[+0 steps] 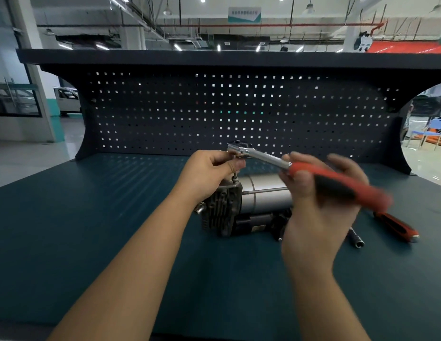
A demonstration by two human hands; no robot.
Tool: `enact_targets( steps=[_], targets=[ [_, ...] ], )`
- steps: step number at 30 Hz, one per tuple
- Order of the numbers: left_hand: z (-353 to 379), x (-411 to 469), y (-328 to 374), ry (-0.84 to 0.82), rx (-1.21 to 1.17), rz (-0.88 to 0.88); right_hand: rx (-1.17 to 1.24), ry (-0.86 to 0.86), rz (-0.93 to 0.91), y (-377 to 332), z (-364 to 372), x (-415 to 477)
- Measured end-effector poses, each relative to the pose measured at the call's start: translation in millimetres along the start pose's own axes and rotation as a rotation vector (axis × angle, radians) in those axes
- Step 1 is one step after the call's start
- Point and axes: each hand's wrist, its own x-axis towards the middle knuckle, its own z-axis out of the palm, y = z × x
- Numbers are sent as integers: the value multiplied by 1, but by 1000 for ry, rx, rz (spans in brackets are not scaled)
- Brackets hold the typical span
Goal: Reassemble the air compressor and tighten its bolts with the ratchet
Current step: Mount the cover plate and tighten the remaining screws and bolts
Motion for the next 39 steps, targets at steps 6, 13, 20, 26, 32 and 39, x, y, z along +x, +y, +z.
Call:
enact_targets(
  steps=[6,13,20,26,32,39],
  targets=[
    [1,2,-5,-39,44,28,416,232,875,53,-20,77],
    [0,4,-7,-62,47,44,582,54,846,61,-23,85],
    [-3,3,-7,-98,23,19,291,38,544,35,-20,43],
    [-1,-1,-6,-77,-34,37,142,130,246,19,-2,13],
    [2,-2,-2,-19,-103,55,-58,100,-127,14,22,-7],
    [2,0,-2,-25,-74,22,-227,-105,-336,21,18,-9]
  ],
)
